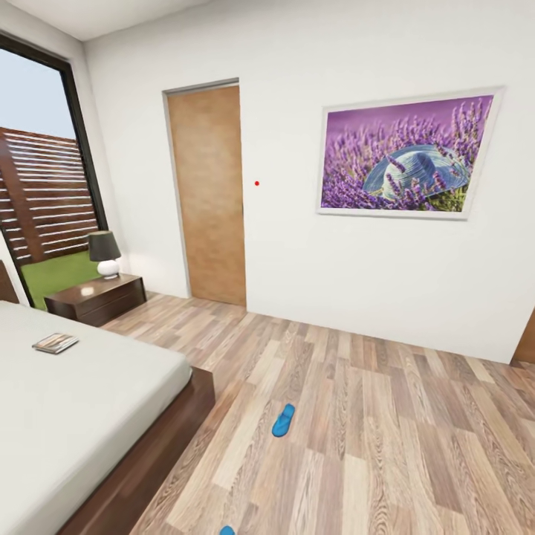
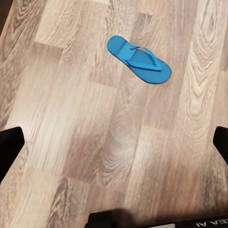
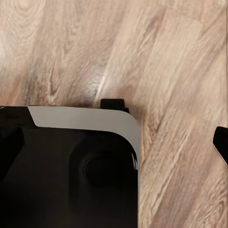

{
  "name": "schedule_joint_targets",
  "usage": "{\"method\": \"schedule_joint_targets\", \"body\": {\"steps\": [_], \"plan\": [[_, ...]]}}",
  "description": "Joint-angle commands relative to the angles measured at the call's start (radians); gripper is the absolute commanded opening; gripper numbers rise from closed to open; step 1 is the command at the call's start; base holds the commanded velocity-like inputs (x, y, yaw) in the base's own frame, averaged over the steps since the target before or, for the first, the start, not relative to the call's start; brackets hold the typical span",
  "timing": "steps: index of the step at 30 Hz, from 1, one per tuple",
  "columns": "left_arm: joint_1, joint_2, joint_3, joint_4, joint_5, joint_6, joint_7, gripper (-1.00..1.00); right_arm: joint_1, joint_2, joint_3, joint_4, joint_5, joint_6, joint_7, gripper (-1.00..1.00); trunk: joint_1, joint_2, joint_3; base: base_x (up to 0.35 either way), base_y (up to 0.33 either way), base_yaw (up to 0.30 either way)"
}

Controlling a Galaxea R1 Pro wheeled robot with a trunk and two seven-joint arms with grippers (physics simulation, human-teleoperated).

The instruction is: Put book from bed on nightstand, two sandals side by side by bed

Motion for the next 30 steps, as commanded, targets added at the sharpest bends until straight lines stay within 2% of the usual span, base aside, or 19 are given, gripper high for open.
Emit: {"method": "schedule_joint_targets", "body": {"steps": [1,20,30], "plan": [[-0.001,0.0,-0.001,0.001,-0.008,-0.003,0.001,1.0,0.0,0.0,-0.001,-0.001,0.0,-0.002,0.003,1.0,0.0,0.0,-0.001,0.275,-0.04,0.0],[-0.001,0.0,0.0,0.001,-0.007,-0.006,-0.001,1.0,0.0,0.0,0.0,-0.003,0.0,-0.003,0.003,1.0,0.0,0.0,-0.001,0.294,-0.022,0.0],[-0.001,0.0,0.0,0.001,-0.005,-0.009,-0.001,1.0,0.0,0.001,0.002,-0.003,0.0,-0.002,0.002,1.0,0.0,0.0,-0.002,0.15,-0.093,0.085]]}}
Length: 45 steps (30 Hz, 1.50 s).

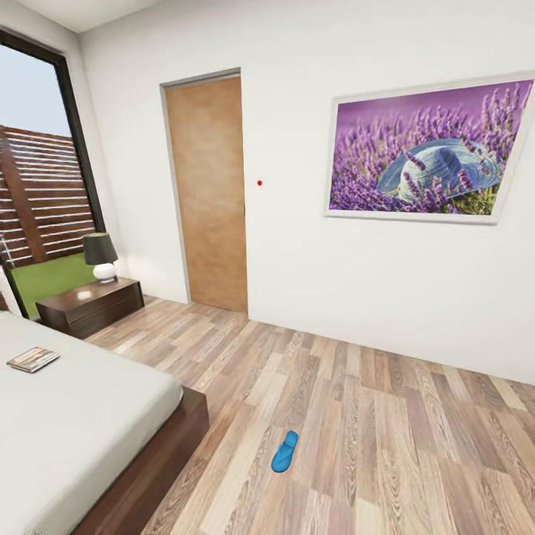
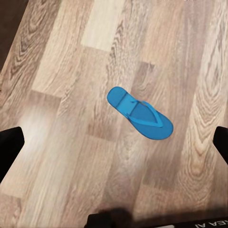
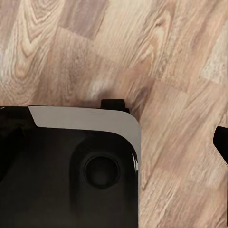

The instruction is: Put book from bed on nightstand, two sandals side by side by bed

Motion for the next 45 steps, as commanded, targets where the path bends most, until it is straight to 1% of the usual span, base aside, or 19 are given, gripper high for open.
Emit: {"method": "schedule_joint_targets", "body": {"steps": [1,37,45], "plan": [[-0.001,0.0,-0.001,0.001,-0.008,-0.004,0.001,1.0,0.0,0.0,0.0,0.0,0.0,-0.003,0.003,1.0,0.0,-0.001,-0.001,0.047,-0.033,0.207],[-0.001,0.0,-0.002,0.001,-0.01,-0.007,0.001,1.0,0.0,0.0,0.001,0.001,0.001,-0.002,0.002,1.0,0.0,-0.001,-0.017,0.005,-0.004,0.259],[-0.001,0.0,-0.003,0.001,-0.01,-0.008,0.001,1.0,0.0,0.0,0.001,0.001,0.002,-0.002,0.002,1.0,0.0,-0.001,-0.02,0.0,-0.075,0.256]]}}
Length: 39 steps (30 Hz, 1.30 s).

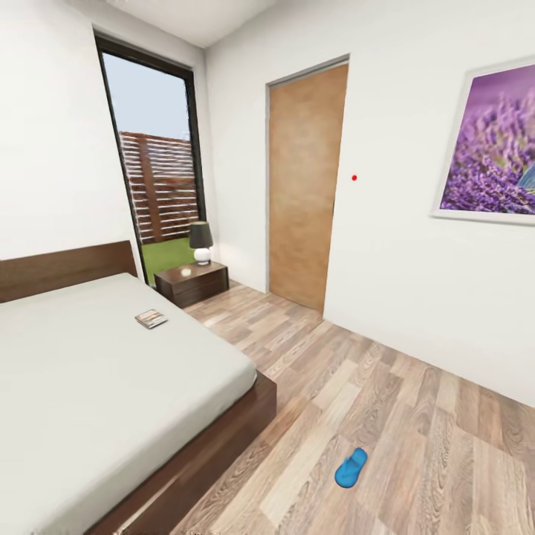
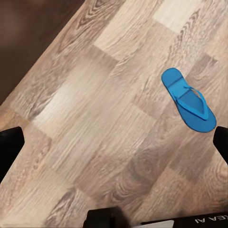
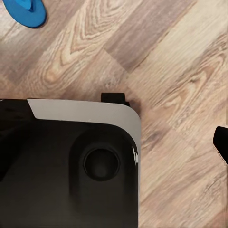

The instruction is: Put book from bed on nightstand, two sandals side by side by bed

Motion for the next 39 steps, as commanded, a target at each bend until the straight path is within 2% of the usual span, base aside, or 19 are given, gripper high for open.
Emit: {"method": "schedule_joint_targets", "body": {"steps": [1,15,28,39], "plan": [[-0.001,0.0,-0.001,0.001,-0.008,-0.003,0.001,1.0,0.0,0.0,0.0,0.0,0.0,-0.003,0.003,1.0,0.0,-0.001,-0.001,0.0,-0.149,0.167],[-0.001,0.0,-0.006,0.001,-0.008,-0.004,0.001,1.0,0.0,0.0,0.002,0.0,0.0,-0.003,0.003,1.0,0.0,-0.001,-0.002,0.0,-0.252,0.047],[-0.001,0.001,-0.007,0.001,-0.008,-0.004,0.001,1.0,0.0,-0.001,0.003,0.0,0.0,-0.003,0.003,1.0,0.0,-0.001,-0.002,0.077,-0.254,0.156],[-0.001,0.001,-0.008,0.001,-0.008,-0.005,0.001,1.0,0.0,-0.001,0.004,0.0,0.0,-0.003,0.003,1.0,0.0,-0.001,-0.002,0.055,-0.084,0.03]]}}
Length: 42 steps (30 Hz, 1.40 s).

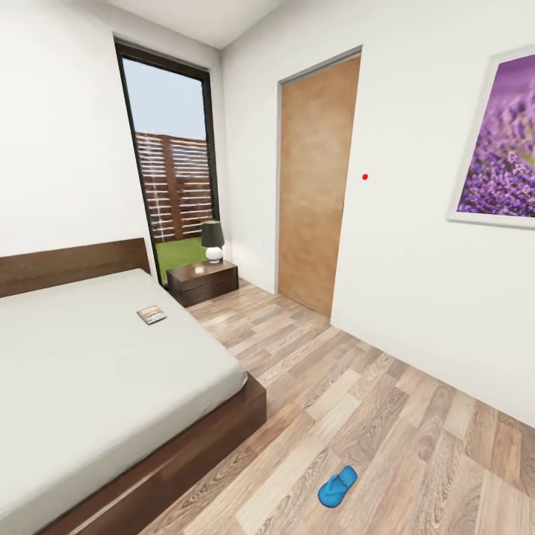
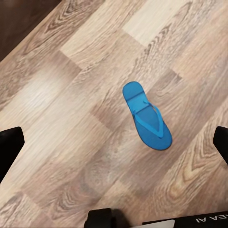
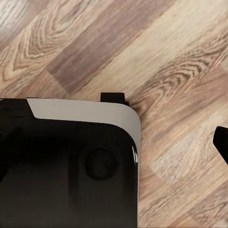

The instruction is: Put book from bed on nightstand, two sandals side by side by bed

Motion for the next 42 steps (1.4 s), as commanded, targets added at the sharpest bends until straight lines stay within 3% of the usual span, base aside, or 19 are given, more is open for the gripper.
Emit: {"method": "schedule_joint_targets", "body": {"steps": [1,26,42], "plan": [[-0.001,0.0,-0.001,0.001,-0.008,-0.003,0.001,1.0,0.0,0.0,0.0,0.0,0.0,-0.002,0.003,1.0,0.0,0.0,-0.001,0.048,-0.063,0.037],[-0.001,0.0,0.0,0.0,-0.007,-0.005,0.001,1.0,0.0,-0.001,0.002,0.0,0.003,-0.003,0.003,1.0,0.0,0.0,-0.001,0.122,-0.135,0.064],[0.0,-0.001,0.005,-0.001,-0.005,-0.021,0.007,1.0,0.0,-0.001,0.002,0.0,0.005,-0.002,0.003,1.0,0.0,0.0,-0.001,-0.085,-0.021,0.001]]}}
